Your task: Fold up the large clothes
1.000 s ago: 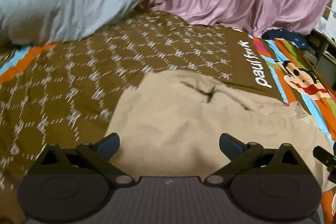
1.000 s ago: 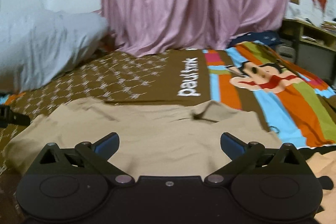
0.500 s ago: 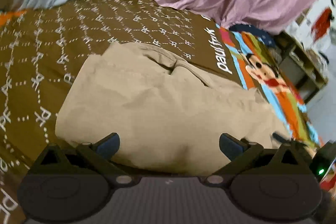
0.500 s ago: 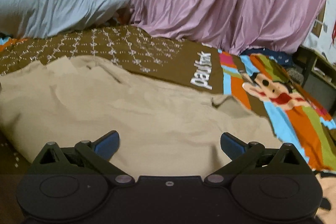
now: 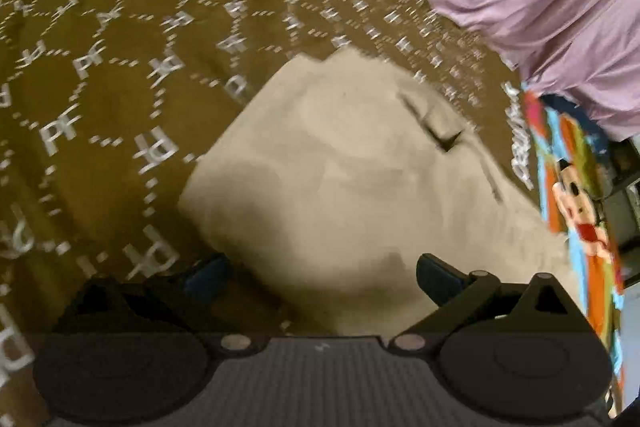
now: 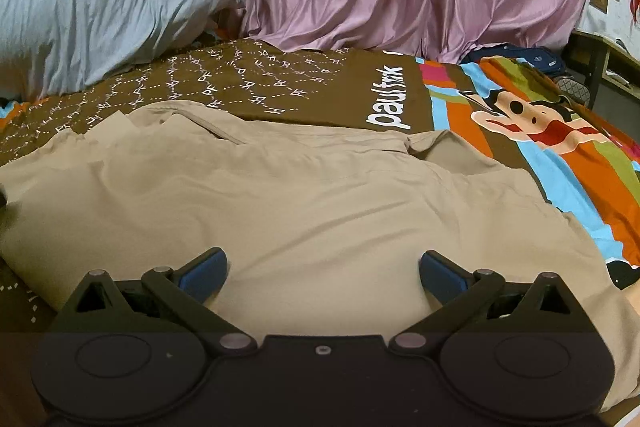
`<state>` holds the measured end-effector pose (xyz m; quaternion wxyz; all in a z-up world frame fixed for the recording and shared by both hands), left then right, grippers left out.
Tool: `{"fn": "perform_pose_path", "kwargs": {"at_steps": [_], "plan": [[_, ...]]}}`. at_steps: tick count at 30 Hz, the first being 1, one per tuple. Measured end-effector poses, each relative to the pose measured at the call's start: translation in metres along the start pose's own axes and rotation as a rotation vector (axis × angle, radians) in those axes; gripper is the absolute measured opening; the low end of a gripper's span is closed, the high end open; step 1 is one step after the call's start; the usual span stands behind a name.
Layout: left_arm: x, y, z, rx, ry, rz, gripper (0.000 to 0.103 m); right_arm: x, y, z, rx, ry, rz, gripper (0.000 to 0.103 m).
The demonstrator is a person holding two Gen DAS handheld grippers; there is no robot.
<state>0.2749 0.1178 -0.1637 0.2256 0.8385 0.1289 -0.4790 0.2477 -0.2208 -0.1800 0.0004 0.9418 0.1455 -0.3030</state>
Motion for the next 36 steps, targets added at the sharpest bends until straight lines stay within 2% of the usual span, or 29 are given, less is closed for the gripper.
{"fn": "perform_pose_path", "kwargs": {"at_steps": [3, 6, 7, 8, 9, 10, 11, 13, 16, 20, 23, 26, 27, 29, 32, 36], "plan": [[0.014, -0.001, -0.004, -0.038, -0.012, -0.067, 0.086, 0.0, 0.0, 0.0, 0.003, 0.0, -0.002, 0.102], [0.014, -0.01, -0.004, -0.13, 0.003, -0.069, 0.076, 0.0, 0.0, 0.0, 0.002, 0.001, -0.002, 0.102], [0.014, -0.012, -0.005, -0.144, 0.013, -0.073, 0.064, 0.0, 0.0, 0.0, 0.002, 0.003, -0.002, 0.102], [0.012, -0.013, -0.006, -0.157, 0.028, -0.083, 0.048, 0.0, 0.0, 0.0, 0.002, 0.004, -0.002, 0.102], [0.009, -0.014, -0.007, -0.166, 0.041, -0.086, 0.042, -0.001, -0.001, 0.0, 0.002, 0.006, -0.002, 0.102], [0.008, -0.014, -0.008, -0.171, 0.055, -0.079, 0.029, -0.001, -0.001, 0.0, 0.002, 0.009, -0.001, 0.102], [0.003, -0.013, -0.008, -0.169, 0.084, -0.062, 0.021, -0.002, -0.002, -0.001, 0.0, 0.017, 0.002, 0.102], [-0.01, -0.007, -0.01, -0.138, 0.131, -0.046, 0.014, -0.006, -0.003, -0.001, -0.008, 0.041, 0.005, 0.101], [-0.027, 0.008, -0.015, -0.066, 0.209, -0.009, 0.003, -0.014, -0.005, -0.004, -0.02, 0.086, -0.009, 0.09], [-0.066, 0.045, -0.022, 0.066, 0.325, 0.099, 0.001, -0.011, -0.003, -0.005, -0.012, 0.071, -0.017, 0.081], [-0.098, 0.09, -0.025, 0.183, 0.382, 0.189, 0.0, -0.004, 0.001, -0.005, 0.015, 0.031, -0.04, 0.081], [-0.125, 0.144, -0.022, 0.323, 0.414, 0.245, 0.0, -0.006, 0.012, -0.005, 0.086, 0.035, -0.089, 0.079], [-0.132, 0.16, -0.019, 0.37, 0.42, 0.263, 0.0, -0.01, 0.018, -0.007, 0.118, 0.044, -0.106, 0.077], [-0.14, 0.193, -0.011, 0.457, 0.422, 0.289, 0.0, -0.022, 0.032, -0.012, 0.176, 0.063, -0.128, 0.063], [-0.144, 0.238, 0.012, 0.581, 0.408, 0.305, 0.0, -0.051, 0.064, -0.02, 0.297, 0.102, -0.157, 0.048], [-0.132, 0.283, 0.045, 0.686, 0.342, 0.32, 0.0, -0.094, 0.121, -0.026, 0.505, 0.167, -0.268, 0.048]]}}
Point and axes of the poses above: each gripper's, at about its wrist camera, not at the fingertips, and x roughly the way its jaws point, y to its right, z to its underside, the point moved 3 cm from there along x, roughly the way its jaws point, and after that the axes turned 14 degrees about -z, right-handed, at the moved point
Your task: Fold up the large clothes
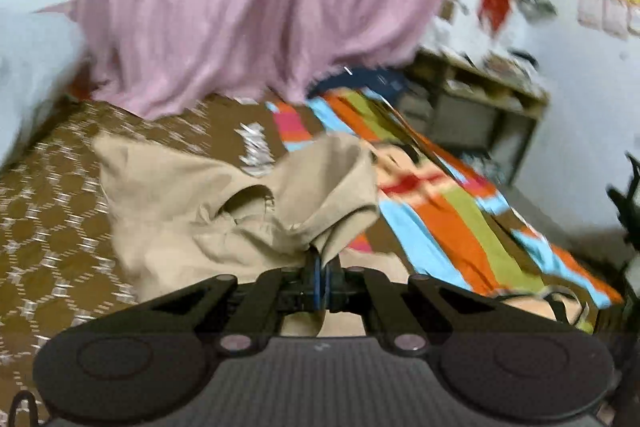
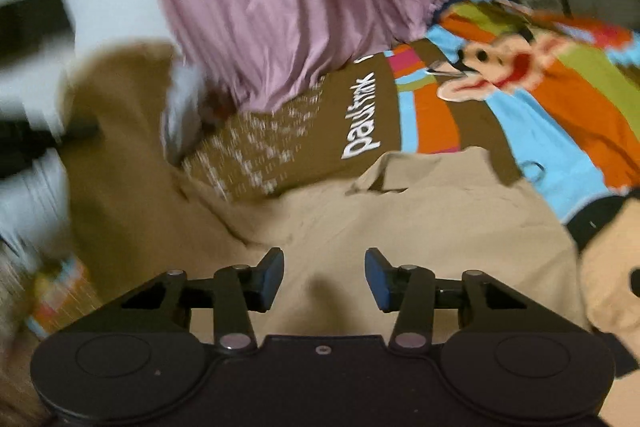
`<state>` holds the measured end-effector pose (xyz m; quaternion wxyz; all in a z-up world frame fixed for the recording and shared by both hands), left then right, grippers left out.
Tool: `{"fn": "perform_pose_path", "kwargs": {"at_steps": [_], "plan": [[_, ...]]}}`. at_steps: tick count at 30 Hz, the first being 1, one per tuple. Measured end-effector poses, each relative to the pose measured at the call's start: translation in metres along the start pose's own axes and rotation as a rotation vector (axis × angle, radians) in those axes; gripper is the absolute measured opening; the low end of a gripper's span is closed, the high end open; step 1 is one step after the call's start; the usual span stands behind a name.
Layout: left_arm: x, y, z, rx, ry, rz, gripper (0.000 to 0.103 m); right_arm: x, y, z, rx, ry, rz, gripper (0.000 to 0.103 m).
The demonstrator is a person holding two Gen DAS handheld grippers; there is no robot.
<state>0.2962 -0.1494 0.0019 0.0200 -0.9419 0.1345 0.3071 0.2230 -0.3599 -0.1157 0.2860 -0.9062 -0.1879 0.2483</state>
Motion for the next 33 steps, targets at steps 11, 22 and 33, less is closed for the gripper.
{"fn": "perform_pose_path", "kwargs": {"at_steps": [11, 22, 33], "plan": [[0.017, 0.086, 0.062, 0.211, -0.121, 0.13, 0.0, -0.047, 0.081, -0.027, 0.622, 0.071, -0.407, 0.08], [0.014, 0.103, 0.087, 0.298, -0.143, 0.146, 0.0, -0.063, 0.111, -0.036, 0.695, 0.148, -0.346, 0.082], [0.021, 0.144, 0.105, 0.32, -0.155, 0.226, 0.0, -0.061, 0.094, -0.072, 0.265, 0.063, -0.102, 0.002]]}}
Point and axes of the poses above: each gripper's, at about its wrist camera, not at the fingertips, and x roughly the way its jaws point, y to its right, z to its underside, the point moved 3 cm from there along x, roughly the way its jaws point, and after that the axes turned 14 degrees about -z, right-handed, at the moved point
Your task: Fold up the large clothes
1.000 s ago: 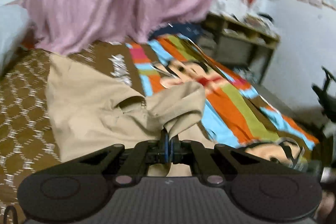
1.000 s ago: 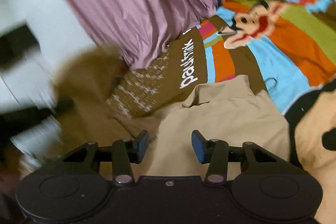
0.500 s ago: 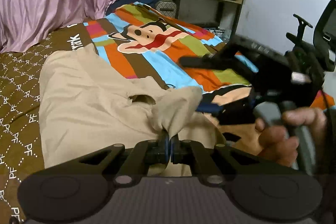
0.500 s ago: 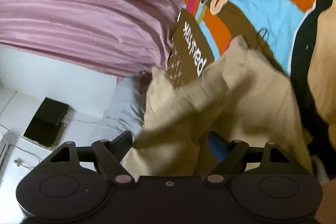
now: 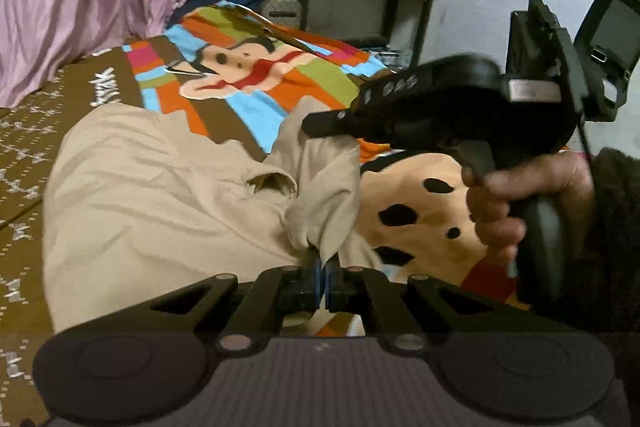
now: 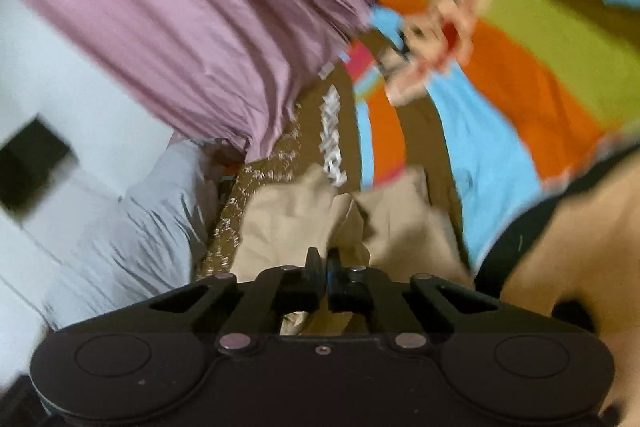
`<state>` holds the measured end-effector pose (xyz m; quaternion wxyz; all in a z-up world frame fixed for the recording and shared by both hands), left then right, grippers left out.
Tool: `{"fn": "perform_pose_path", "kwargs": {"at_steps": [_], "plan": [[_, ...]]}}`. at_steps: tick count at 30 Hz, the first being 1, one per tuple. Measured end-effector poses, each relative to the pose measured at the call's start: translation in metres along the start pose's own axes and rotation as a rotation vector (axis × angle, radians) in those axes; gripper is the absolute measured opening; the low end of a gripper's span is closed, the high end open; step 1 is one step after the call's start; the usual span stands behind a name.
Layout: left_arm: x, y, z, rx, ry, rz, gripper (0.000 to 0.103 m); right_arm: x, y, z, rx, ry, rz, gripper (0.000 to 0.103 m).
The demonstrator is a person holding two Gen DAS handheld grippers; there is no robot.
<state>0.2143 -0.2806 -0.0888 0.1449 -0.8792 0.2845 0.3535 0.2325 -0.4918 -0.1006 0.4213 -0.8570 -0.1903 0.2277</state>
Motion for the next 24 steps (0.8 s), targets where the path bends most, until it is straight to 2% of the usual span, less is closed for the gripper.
{"fn": "perform_pose_path", "kwargs": {"at_steps": [3, 5, 8, 12, 13, 14, 15, 16, 17, 19, 21, 22, 24], "plan": [[0.029, 0.009, 0.011, 0.003, -0.072, 0.013, 0.0, -0.001, 0.001, 0.003, -0.144, -0.017, 0.115, 0.002], [0.049, 0.006, 0.022, 0.0, -0.125, 0.02, 0.0, 0.004, 0.017, 0.011, -0.161, -0.051, 0.188, 0.002], [0.049, 0.0, 0.028, -0.004, -0.118, 0.032, 0.0, 0.01, 0.047, 0.03, -0.119, -0.101, 0.265, 0.002], [0.029, -0.01, 0.019, -0.054, -0.101, 0.091, 0.007, 0.011, 0.055, 0.039, -0.113, -0.107, 0.273, 0.002], [0.022, -0.012, 0.017, -0.061, -0.091, 0.1, 0.012, 0.011, 0.055, 0.041, -0.127, -0.107, 0.279, 0.002], [0.015, -0.015, 0.014, -0.061, -0.077, 0.108, 0.023, 0.014, 0.054, 0.041, -0.141, -0.107, 0.29, 0.002], [0.004, -0.018, 0.011, -0.053, -0.057, 0.111, 0.03, 0.016, 0.055, 0.043, -0.152, -0.108, 0.298, 0.002], [-0.008, -0.023, 0.008, -0.048, -0.026, 0.103, 0.043, 0.019, 0.055, 0.043, -0.164, -0.106, 0.302, 0.002], [-0.018, -0.027, 0.005, -0.05, 0.001, 0.09, 0.052, 0.022, 0.055, 0.041, -0.186, -0.104, 0.307, 0.002], [-0.042, -0.043, 0.0, -0.081, 0.069, 0.054, 0.058, 0.026, 0.049, 0.036, -0.254, -0.105, 0.32, 0.002], [-0.058, -0.068, -0.003, -0.159, 0.114, -0.01, 0.065, 0.036, 0.041, 0.033, -0.353, -0.116, 0.342, 0.002], [-0.06, -0.081, -0.004, -0.205, 0.124, -0.054, 0.071, 0.04, 0.038, 0.034, -0.39, -0.127, 0.352, 0.002], [-0.055, -0.113, -0.003, -0.317, 0.103, -0.139, 0.073, 0.045, 0.038, 0.038, -0.43, -0.152, 0.375, 0.004]]}}
Point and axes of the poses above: each gripper's, at about its wrist camera, not at the fingertips, and x roughly the way its jaws point, y to its right, z to its underside, the point moved 3 cm from there along x, roughly the way its jaws point, and after that the axes turned 14 degrees about -z, right-handed, at the moved point
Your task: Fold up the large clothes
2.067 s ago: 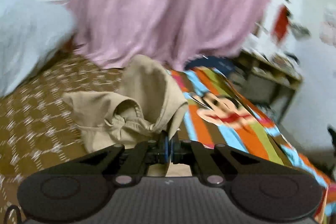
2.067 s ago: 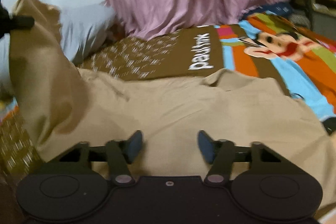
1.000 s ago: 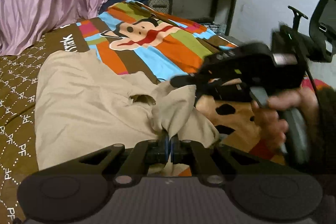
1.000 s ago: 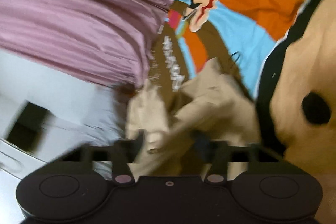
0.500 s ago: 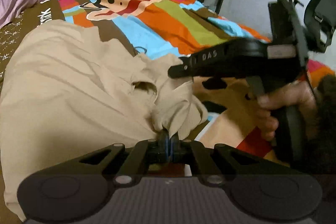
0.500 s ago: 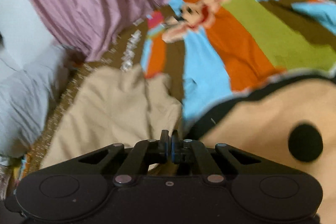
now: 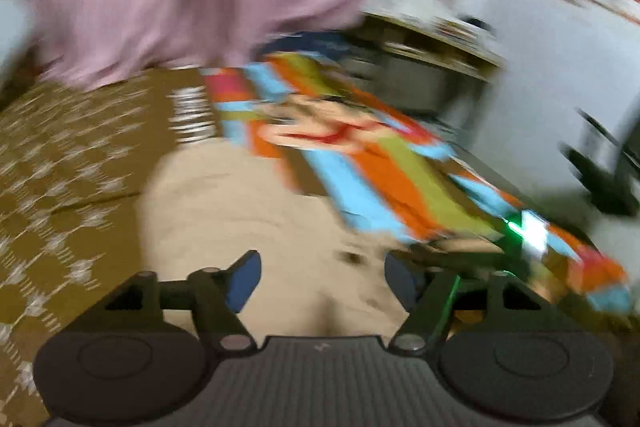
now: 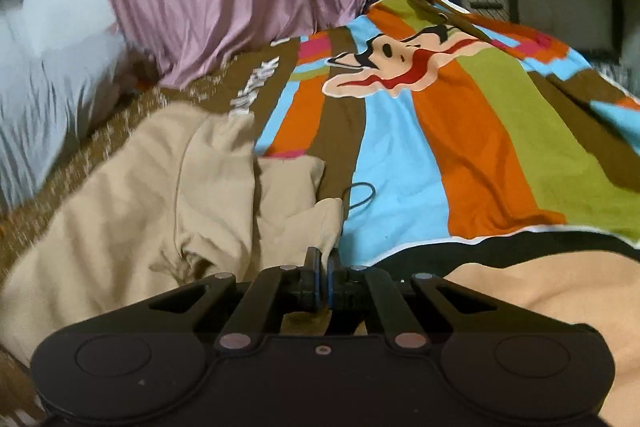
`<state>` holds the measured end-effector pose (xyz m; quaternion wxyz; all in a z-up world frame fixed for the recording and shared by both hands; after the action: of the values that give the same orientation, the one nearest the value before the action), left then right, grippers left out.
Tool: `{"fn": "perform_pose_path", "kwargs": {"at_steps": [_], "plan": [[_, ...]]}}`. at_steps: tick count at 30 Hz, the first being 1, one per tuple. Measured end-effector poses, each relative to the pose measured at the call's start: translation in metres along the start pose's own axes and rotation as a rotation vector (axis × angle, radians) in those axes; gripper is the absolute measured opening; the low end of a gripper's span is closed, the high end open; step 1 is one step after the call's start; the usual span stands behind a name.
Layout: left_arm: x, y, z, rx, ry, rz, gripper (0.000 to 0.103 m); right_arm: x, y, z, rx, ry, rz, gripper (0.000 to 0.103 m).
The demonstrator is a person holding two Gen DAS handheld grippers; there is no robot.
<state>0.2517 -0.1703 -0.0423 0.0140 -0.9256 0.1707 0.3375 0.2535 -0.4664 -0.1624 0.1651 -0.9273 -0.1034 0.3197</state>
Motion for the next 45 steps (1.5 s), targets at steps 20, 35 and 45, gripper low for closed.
{"fn": "perform_pose_path", "kwargs": {"at_steps": [20, 35, 45], "plan": [[0.085, -0.069, 0.036, -0.177, -0.289, 0.015, 0.073, 0.076, -0.025, -0.08, 0.187, -0.112, -0.238, 0.089], [0.08, -0.03, 0.044, 0.049, -0.257, -0.038, 0.069, 0.02, -0.007, -0.041, 0.176, -0.062, -0.173, 0.0], [0.08, -0.042, 0.046, -0.002, -0.263, -0.015, 0.069, 0.036, -0.044, -0.049, -0.073, -0.069, -0.02, 0.017]]}}
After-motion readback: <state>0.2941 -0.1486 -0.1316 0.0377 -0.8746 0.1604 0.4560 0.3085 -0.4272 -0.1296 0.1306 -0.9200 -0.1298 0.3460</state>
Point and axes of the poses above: each gripper's, at about its wrist camera, not at the fingertips, and x roughly the way its jaws point, y to its right, z to its underside, the point moved 3 cm from there along x, roughly the way its jaws point, and after that the axes turned 14 degrees about -z, right-handed, at the moved point
